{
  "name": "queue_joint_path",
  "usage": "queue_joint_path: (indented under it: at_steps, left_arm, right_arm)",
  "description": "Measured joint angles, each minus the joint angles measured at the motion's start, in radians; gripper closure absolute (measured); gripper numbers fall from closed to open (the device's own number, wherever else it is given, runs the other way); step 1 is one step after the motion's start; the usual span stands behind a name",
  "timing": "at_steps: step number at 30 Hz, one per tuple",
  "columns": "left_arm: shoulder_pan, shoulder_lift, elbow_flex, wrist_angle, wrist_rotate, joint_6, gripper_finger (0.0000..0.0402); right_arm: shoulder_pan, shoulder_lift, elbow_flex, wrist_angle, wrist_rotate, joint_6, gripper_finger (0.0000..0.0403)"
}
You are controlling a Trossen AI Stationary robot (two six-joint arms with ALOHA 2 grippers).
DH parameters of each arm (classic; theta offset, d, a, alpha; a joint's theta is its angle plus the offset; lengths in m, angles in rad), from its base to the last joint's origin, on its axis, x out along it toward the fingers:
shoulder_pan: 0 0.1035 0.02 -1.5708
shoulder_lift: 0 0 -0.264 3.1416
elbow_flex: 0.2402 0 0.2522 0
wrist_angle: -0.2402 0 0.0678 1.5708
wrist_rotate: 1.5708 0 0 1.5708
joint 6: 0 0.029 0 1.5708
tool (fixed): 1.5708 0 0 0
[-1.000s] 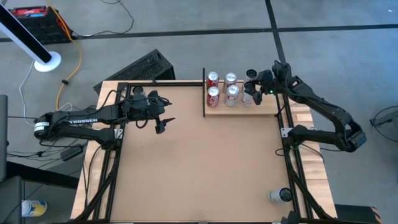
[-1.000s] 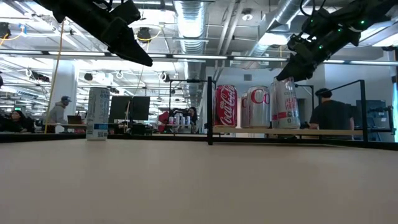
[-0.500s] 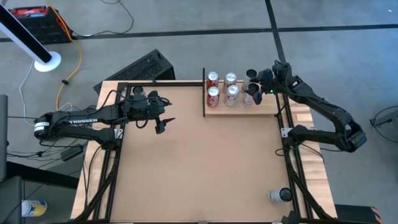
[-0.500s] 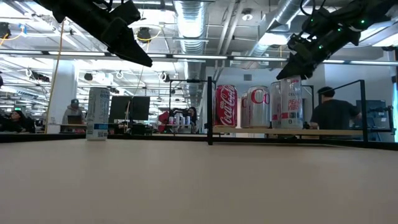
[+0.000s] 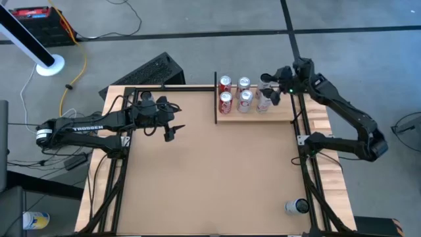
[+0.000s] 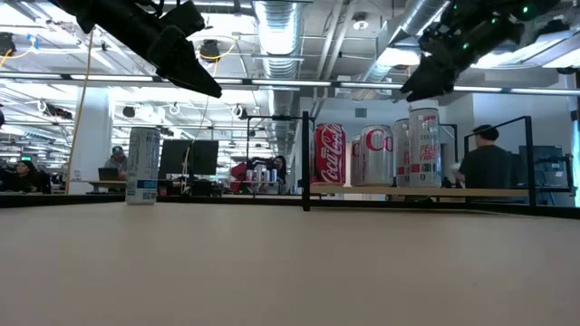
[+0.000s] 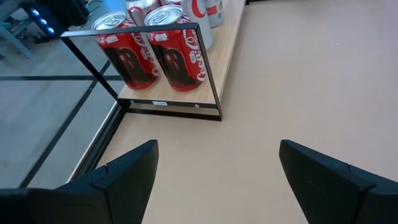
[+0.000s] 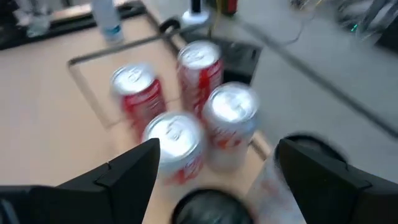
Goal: Place canned beverage on shelf
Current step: Put the orange white soda can on the shelf aligned with the other orange white soda can
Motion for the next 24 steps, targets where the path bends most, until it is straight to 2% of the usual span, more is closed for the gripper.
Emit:
queue_joint_path:
  at_steps: [4, 7, 13, 19, 24]
  left_arm:
    - [0.000, 0.000, 0.000, -0.026, 0.000, -0.005, 0.0081]
    - [0.000, 0.000, 0.000, -0.022, 0.000, 0.002, 0.0081]
    - [0.000, 0.000, 0.000, 0.008, 0.000, 0.027, 0.0081]
    - [0.000, 0.000, 0.000, 0.007, 0.000, 0.007, 0.0081]
    - [0.000, 0.000, 0.000, 0.000, 0.000, -0.001, 0.0081]
  right_arm:
    - [0.033, -0.051, 0.055, -0.222, -0.069, -0.054, 0.0054]
    - [0.072, -0.118, 0.060, -0.332, -0.060, -0.053, 0.0058]
    - [0.131, -0.195, -0.008, -0.400, 0.137, 0.010, 0.0091]
    - [0.131, -0.180, -0.096, -0.379, 0.168, 0.021, 0.0162]
    - [0.131, -0.134, -0.135, -0.328, 0.213, 0.000, 0.0262]
